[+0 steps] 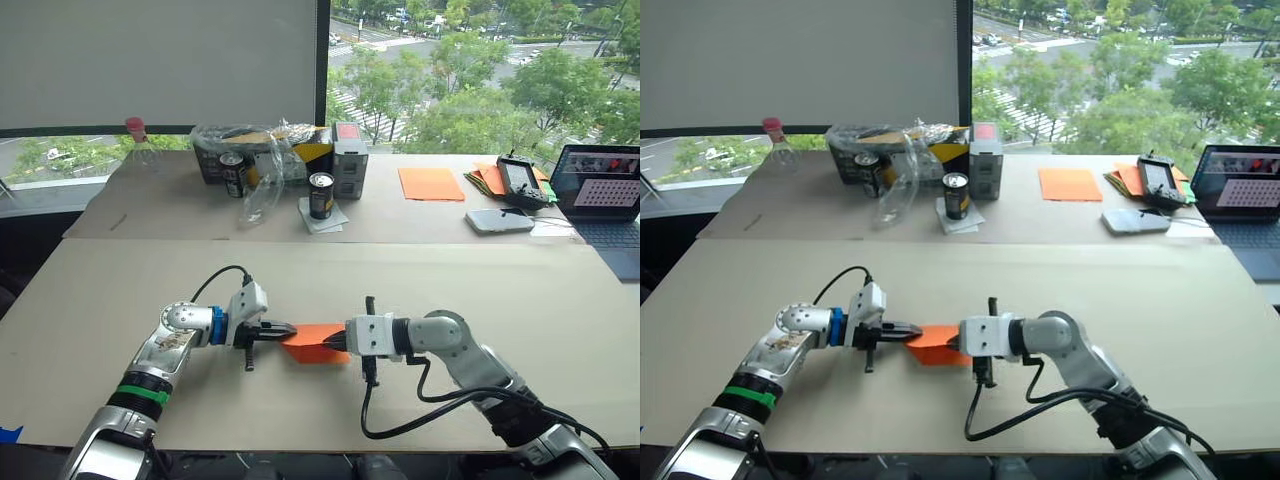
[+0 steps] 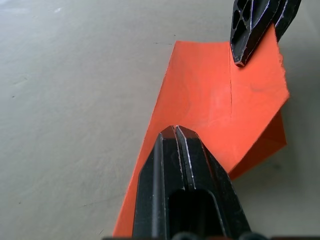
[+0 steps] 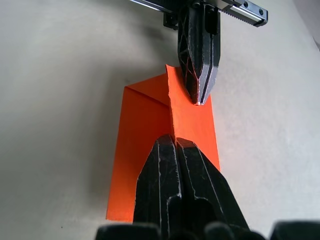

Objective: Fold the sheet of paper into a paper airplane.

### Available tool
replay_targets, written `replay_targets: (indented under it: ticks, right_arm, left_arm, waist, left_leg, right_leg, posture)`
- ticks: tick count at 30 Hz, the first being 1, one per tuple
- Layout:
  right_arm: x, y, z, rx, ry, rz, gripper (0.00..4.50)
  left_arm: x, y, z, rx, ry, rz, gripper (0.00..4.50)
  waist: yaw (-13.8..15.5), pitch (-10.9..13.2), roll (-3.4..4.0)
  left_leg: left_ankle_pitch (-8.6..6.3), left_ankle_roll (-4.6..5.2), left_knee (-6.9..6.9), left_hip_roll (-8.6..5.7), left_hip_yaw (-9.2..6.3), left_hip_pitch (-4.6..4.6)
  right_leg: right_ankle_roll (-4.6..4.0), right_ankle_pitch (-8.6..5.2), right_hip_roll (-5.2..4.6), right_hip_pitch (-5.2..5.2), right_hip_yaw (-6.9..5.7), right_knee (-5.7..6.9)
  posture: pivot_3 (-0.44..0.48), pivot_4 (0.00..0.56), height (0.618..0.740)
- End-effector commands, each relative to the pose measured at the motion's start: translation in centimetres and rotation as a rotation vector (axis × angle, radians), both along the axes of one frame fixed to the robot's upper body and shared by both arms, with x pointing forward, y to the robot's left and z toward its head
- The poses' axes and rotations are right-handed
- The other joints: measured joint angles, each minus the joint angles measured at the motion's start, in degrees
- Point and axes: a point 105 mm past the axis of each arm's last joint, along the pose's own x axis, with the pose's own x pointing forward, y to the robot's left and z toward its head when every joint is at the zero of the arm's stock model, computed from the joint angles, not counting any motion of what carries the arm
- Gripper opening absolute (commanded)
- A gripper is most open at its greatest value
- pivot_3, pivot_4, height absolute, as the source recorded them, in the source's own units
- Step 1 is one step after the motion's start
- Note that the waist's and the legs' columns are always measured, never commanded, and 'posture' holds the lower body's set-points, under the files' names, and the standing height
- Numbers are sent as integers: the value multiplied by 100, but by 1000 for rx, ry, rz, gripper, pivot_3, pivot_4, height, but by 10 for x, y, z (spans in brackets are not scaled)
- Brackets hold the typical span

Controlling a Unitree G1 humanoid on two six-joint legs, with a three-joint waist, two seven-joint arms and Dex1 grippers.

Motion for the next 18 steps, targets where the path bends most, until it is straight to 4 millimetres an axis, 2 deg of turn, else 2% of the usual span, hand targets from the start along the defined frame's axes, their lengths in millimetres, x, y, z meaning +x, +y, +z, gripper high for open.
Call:
replay_targets:
  ticks: [1, 8, 12, 15, 18]
  right_arm:
    - [-7, 10, 16, 31, 113, 41, 0]
    - [-11, 16, 21, 23, 341, 46, 0]
    - [5, 18, 25, 41, 399, -8, 0]
    - [11, 12, 13, -9, 439, -31, 0]
    - [20, 11, 6, 11, 516, -91, 0]
  left_arm:
    - [-14, 3, -23, 100, 59, -69, 23]
    - [-18, 4, -23, 113, 89, -118, 23]
    - [-17, 4, -25, 110, 95, -110, 23]
    - [-16, 4, -27, 114, 94, -108, 23]
    - [-14, 3, -27, 116, 91, -106, 23]
  waist:
    - [0, 0, 1]
    - [5, -1, 1]
    - [-7, -2, 2]
    - [0, -4, 2]
    - [1, -8, 2]
  left_leg:
    - [0, 0, 0, 0, 0, 0]
    - [-2, 3, 0, 0, -1, 0]
    - [-2, 3, 0, 0, 0, 3]
    - [-2, 4, 0, 1, -1, 16]
    - [-2, 4, 0, 1, -1, 18]
  right_leg:
    - [0, 0, 1, 0, 0, 2]
    - [1, -1, 1, 1, 0, -1]
    - [1, -1, 1, 1, -1, 2]
    - [1, -1, 3, 9, -1, 8]
    - [1, -1, 3, 12, -1, 8]
  posture:
    - [0, 150, 730]
    - [0, 150, 730]
    - [0, 150, 730]
    - [0, 150, 730]
    - [0, 150, 730]
